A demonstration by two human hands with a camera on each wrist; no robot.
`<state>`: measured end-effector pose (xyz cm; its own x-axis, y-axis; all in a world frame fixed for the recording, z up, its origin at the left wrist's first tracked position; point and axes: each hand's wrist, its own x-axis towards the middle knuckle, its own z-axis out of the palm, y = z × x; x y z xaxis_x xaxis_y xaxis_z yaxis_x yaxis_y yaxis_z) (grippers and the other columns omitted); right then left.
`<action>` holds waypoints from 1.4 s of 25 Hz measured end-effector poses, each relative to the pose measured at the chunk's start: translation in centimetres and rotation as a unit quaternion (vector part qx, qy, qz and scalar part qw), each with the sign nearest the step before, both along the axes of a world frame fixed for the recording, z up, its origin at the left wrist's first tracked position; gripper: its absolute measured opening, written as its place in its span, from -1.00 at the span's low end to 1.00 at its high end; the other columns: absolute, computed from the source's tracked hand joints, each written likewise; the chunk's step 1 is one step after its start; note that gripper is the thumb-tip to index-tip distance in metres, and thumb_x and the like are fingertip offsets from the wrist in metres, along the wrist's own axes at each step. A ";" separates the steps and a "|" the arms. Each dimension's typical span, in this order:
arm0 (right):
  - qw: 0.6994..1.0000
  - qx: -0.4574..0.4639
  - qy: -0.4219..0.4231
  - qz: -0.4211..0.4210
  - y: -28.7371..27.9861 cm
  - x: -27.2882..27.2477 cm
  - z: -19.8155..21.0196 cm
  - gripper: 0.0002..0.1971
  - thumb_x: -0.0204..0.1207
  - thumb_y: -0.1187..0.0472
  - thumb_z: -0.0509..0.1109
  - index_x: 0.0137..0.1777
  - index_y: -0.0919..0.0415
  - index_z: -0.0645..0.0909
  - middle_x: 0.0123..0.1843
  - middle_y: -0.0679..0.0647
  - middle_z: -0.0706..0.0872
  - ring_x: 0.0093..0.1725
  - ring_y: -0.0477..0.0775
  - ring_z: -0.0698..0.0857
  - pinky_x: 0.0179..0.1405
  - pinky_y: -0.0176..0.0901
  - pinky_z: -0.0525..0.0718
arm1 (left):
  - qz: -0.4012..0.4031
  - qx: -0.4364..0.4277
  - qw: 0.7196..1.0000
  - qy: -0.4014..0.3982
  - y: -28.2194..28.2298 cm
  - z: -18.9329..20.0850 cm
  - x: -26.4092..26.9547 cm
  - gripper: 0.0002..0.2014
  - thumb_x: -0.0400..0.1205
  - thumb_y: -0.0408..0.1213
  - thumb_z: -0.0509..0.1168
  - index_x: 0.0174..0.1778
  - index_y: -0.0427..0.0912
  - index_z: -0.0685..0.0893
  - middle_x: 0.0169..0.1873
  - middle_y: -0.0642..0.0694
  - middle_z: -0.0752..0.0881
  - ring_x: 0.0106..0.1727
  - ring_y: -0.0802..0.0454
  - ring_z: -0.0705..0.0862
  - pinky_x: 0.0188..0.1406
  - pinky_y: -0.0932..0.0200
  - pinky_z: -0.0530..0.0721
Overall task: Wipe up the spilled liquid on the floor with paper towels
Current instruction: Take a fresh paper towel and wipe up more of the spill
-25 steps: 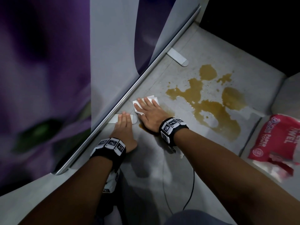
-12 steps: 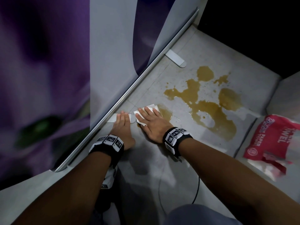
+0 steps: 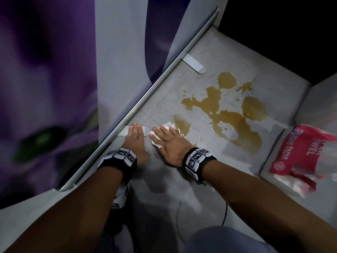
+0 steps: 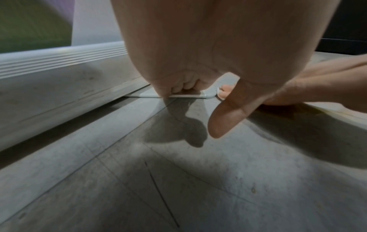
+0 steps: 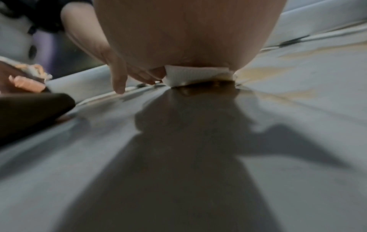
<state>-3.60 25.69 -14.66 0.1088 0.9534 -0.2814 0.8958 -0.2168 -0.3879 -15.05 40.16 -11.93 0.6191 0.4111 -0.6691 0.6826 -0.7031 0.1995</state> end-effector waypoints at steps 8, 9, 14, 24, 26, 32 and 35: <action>0.994 0.010 -0.006 0.112 -2.0 2.5 0.1 -0.35 0.67 -0.10 -0.23 0.72 -0.02 0.27 0.77 0.12 0.19 0.75 0.26 0.14 0.73 0.25 0.00 | -0.010 0.004 1.000 0.003 0.2 -0.1 -0.3 0.07 0.49 -0.26 0.35 0.69 -0.32 -0.31 0.69 -0.29 -0.32 0.71 -0.23 -0.30 0.71 0.02 -0.15; 0.993 0.006 -0.006 0.121 -2.2 2.8 0.3 -0.34 0.67 -0.11 -0.24 0.72 -0.02 0.28 0.77 0.12 0.19 0.75 0.24 0.14 0.73 0.24 0.00 | -0.011 0.006 1.000 0.003 0.2 0.0 -0.3 0.07 0.49 -0.26 0.35 0.69 -0.32 -0.31 0.69 -0.29 -0.32 0.71 -0.23 -0.30 0.71 0.02 -0.15; 0.990 -0.018 0.003 0.137 -3.1 3.4 0.8 -0.34 0.67 -0.12 -0.26 0.72 -0.05 0.26 0.78 0.07 0.18 0.76 0.19 0.11 0.74 0.23 0.00 | -0.014 0.005 1.000 0.011 0.3 0.2 0.0 0.07 0.50 -0.24 0.37 0.70 -0.31 -0.31 0.69 -0.29 -0.33 0.72 -0.23 -0.28 0.71 0.01 -0.11; 0.980 -0.059 0.185 -0.035 -4.0 3.8 3.9 -0.57 0.81 -0.03 0.01 0.63 -0.17 0.41 0.64 -0.04 0.47 0.58 0.00 0.45 0.67 0.00 0.22 | -0.006 0.001 1.000 0.006 0.2 0.2 0.0 0.08 0.48 -0.24 0.38 0.70 -0.29 -0.29 0.70 -0.26 -0.32 0.72 -0.23 -0.27 0.71 0.01 -0.09; 0.924 -0.031 0.318 -0.208 -3.6 4.1 4.9 -0.63 0.78 -0.10 0.10 0.43 -0.17 0.62 0.26 -0.05 0.77 0.15 -0.03 0.72 0.32 -0.05 0.58 | -0.007 0.002 1.000 0.004 0.1 0.2 0.0 0.09 0.48 -0.24 0.38 0.70 -0.30 -0.29 0.69 -0.27 -0.32 0.72 -0.24 -0.28 0.71 -0.01 -0.09; 0.793 0.059 0.407 -0.449 -1.0 7.8 4.5 -0.81 0.69 0.07 0.32 0.08 0.12 0.72 -0.01 0.02 0.76 0.00 0.02 0.71 -0.06 -0.15 0.59 | -0.011 0.005 1.000 0.008 0.0 0.3 0.0 0.08 0.49 -0.26 0.37 0.69 -0.31 -0.31 0.69 -0.28 -0.34 0.71 -0.25 -0.29 0.71 -0.01 -0.13; 0.899 0.061 0.229 -0.369 -0.1 10.1 4.3 -0.75 0.72 0.07 0.28 0.06 0.20 0.73 -0.02 0.10 0.78 0.01 0.11 0.70 0.09 -0.02 0.62 | -0.009 0.003 1.000 0.007 0.0 0.2 0.0 0.08 0.49 -0.27 0.37 0.69 -0.31 -0.32 0.69 -0.27 -0.34 0.71 -0.25 -0.29 0.71 -0.01 -0.13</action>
<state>6.46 25.54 -10.38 0.6240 0.6953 -0.3566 0.2653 -0.6178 -0.7403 -15.05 40.19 -11.74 0.6165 0.4043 -0.6756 0.6725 -0.7167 0.1847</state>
